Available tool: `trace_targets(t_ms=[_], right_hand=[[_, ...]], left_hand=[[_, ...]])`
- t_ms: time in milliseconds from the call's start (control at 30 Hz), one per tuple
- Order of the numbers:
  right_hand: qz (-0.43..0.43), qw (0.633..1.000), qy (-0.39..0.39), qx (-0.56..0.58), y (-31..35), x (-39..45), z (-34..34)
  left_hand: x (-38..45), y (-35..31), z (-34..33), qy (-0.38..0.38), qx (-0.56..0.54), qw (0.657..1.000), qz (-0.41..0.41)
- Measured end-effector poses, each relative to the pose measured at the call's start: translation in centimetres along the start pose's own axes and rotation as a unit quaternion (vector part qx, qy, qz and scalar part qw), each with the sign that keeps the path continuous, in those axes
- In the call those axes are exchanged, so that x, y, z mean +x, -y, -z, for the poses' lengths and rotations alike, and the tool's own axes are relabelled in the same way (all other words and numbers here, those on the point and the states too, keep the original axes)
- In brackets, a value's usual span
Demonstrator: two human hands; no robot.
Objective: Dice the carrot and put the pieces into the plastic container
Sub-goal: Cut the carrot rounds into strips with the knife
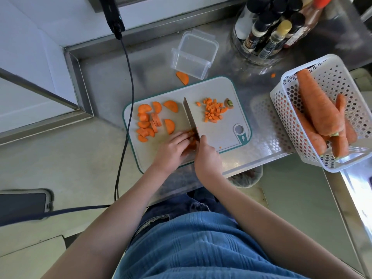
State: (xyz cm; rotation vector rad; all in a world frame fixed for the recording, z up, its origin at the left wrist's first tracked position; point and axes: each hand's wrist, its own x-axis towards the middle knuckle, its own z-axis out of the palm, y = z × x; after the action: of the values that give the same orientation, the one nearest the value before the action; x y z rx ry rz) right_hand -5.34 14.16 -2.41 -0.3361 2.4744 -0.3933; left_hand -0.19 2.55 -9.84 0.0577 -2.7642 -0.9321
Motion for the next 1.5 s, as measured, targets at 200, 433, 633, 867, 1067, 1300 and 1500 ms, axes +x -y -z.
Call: trace_targets(t_ms=[200,433,633,867,1067,1300,1500], right_hand=[[0.014,0.994,-0.018,0.105,-1.4,1.0,1.7],[0.021,0.988,-0.028,0.153,-1.7,-0.5,2.4],[0.031,0.99,-0.023,0.132,-0.6,-1.0,1.5],[0.033,0.997,-0.008,0.067,-0.2,-0.9,0.4],[0.007,1.0,-0.009,0.02,0.1,-0.4,-0.6],[-0.002,0.999,-0.011,0.033,0.3,0.6,-0.5],[0.0,0.997,-0.028,0.072,0.2,0.4,0.1]], left_hand=[[0.2,-0.5,0.2,-0.017,0.001,1.0,0.003],[-0.6,-0.9,1.7,-0.028,0.01,0.999,0.015],[-1.1,-0.4,1.5,-0.018,0.005,0.999,0.043],[-1.2,-0.2,1.1,-0.03,0.003,0.998,0.046],[-1.0,-0.1,1.2,-0.025,0.017,0.999,0.011],[-0.4,0.1,1.1,-0.036,0.026,0.999,-0.013],[-0.2,-0.2,0.9,-0.06,0.017,0.998,-0.001]])
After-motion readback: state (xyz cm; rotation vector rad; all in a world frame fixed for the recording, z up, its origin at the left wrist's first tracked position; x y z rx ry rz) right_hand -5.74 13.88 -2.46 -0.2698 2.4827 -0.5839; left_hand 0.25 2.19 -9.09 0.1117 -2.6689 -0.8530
